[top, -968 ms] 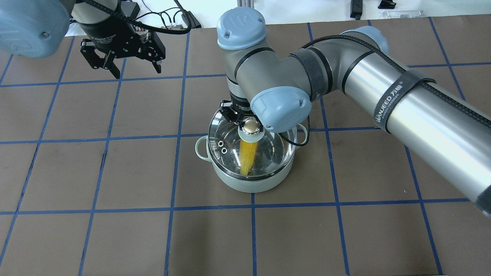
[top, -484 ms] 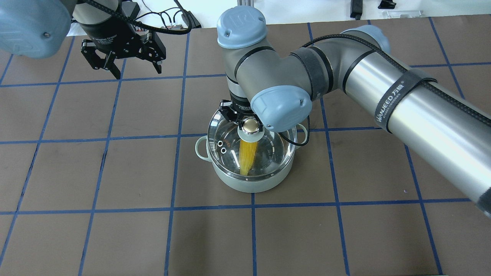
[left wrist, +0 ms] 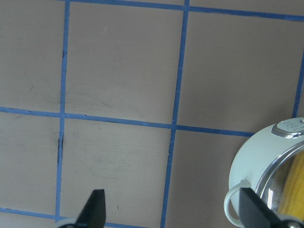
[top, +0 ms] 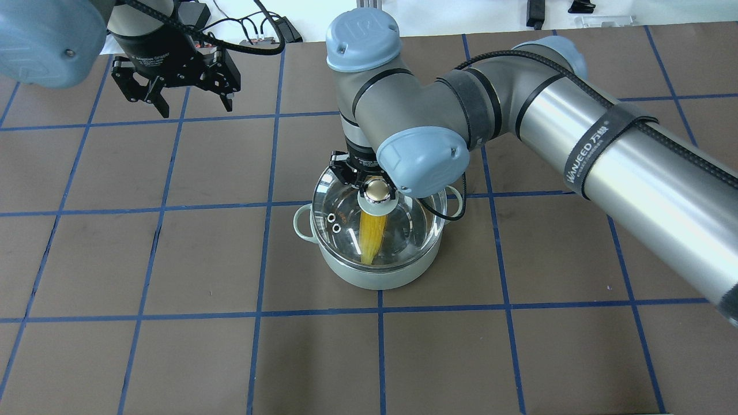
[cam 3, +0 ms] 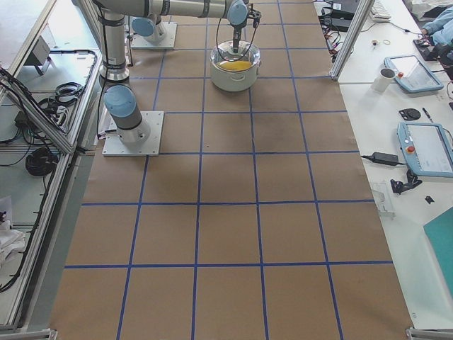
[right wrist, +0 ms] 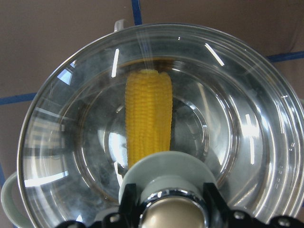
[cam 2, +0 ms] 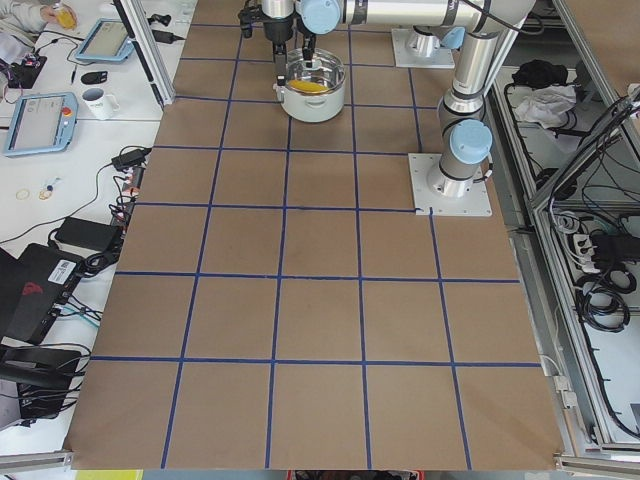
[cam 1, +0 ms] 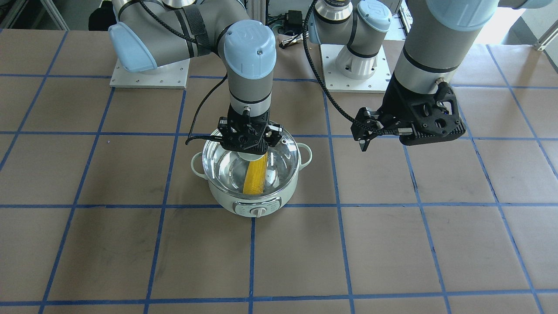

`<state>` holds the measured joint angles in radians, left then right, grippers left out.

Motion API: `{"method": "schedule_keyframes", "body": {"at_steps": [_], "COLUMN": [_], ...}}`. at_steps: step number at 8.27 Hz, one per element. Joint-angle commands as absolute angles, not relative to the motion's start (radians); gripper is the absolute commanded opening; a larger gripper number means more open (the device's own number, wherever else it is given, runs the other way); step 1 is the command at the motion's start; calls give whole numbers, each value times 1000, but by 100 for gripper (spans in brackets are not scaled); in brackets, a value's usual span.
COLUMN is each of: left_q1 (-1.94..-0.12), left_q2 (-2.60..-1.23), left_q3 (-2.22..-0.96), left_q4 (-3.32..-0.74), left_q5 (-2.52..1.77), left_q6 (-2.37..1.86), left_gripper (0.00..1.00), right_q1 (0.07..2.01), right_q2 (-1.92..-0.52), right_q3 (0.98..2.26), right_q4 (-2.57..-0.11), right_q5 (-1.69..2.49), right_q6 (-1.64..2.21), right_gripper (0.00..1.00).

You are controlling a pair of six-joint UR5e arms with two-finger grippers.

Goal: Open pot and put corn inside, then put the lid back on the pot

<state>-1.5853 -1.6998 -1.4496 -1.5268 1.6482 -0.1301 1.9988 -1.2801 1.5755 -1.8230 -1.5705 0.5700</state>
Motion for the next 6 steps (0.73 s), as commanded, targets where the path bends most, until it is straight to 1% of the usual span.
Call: {"method": "schedule_keyframes", "body": {"at_steps": [1, 6], "left_q1": [-1586, -1586], "left_q2": [-1700, -1703], "left_q3": [-1450, -1471], "left_q4": [-1526, -1513], "left_q5": [1661, 1658], "left_q6": [-129, -137], "left_gripper": [100, 100], "right_q1": [1999, 1999], "right_q2": [-1278, -1272], "right_q3": [1575, 1571], "right_q4": [-1807, -1813], "right_q5": [-1554, -1540], "right_q6": [569, 561], "right_gripper": [26, 26]}}
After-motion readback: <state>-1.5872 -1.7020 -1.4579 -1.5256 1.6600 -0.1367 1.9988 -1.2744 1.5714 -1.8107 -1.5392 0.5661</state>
